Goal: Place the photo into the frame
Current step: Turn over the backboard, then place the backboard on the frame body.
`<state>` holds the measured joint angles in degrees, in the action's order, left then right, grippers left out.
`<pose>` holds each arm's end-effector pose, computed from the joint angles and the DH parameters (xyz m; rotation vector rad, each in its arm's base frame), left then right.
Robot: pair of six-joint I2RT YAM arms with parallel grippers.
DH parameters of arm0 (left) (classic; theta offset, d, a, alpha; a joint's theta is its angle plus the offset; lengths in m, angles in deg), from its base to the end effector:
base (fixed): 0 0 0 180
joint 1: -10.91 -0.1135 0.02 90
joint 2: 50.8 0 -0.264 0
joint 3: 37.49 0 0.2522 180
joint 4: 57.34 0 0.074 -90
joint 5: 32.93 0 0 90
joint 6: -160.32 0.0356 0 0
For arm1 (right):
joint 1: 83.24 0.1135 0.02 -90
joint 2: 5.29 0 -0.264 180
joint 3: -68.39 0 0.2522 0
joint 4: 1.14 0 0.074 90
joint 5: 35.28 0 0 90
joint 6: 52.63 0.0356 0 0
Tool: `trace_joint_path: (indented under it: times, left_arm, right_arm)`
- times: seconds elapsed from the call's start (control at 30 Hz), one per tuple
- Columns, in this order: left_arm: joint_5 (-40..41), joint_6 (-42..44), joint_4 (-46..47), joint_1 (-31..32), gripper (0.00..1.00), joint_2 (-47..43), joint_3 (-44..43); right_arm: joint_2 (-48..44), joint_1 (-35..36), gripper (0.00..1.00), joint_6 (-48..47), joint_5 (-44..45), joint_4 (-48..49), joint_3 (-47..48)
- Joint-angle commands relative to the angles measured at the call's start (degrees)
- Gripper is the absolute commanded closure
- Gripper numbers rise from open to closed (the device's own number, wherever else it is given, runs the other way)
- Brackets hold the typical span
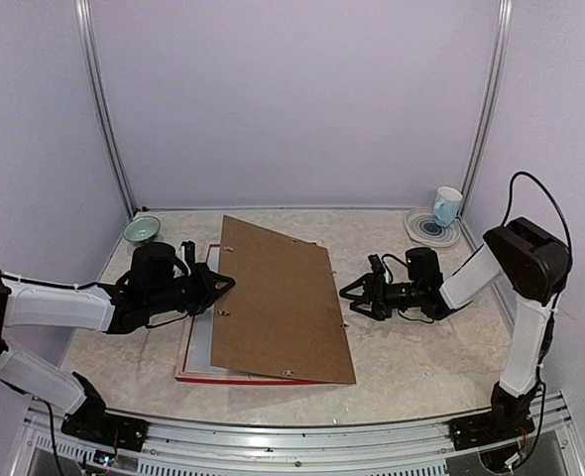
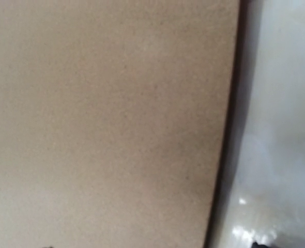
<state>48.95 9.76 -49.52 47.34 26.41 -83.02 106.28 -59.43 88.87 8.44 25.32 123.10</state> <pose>0.2191 -0.1680 0.1943 -0.3606 2.1737 -1.1769 0.3007 0.1608 0.0979 0.0038 2.3556 1.5747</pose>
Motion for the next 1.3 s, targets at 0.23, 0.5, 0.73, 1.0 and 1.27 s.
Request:
trace_joint_path:
  times: [0.23, 0.5, 0.73, 1.0, 1.27]
  left_arm:
    - [1.53, 4.93, 0.41, -2.23, 1.00, 2.86, 4.45]
    - [5.21, 6.14, -3.08, -2.24, 1.00, 2.38, 4.40]
    - [10.13, 7.21, -5.87, -2.24, 0.99, 3.19, 4.26]
    - [11.47, 7.63, -7.13, -2.23, 0.94, 4.24, 3.90]
    - [11.76, 7.38, -7.89, -2.24, 0.83, 4.76, 3.86]
  right_arm:
    - [5.67, 0.91, 0.18, -1.22, 2.84, -9.40, 1.25]
    - [7.04, 1.83, 0.18, -0.40, 3.12, -9.95, 2.53]
    - [7.21, 2.84, 0.18, -0.79, 3.22, -12.53, 4.32]
    - [7.95, 3.65, 0.18, -0.09, 2.71, -12.85, 4.92]
    - [8.80, 4.96, 0.18, 1.48, 0.84, -10.91, 5.07]
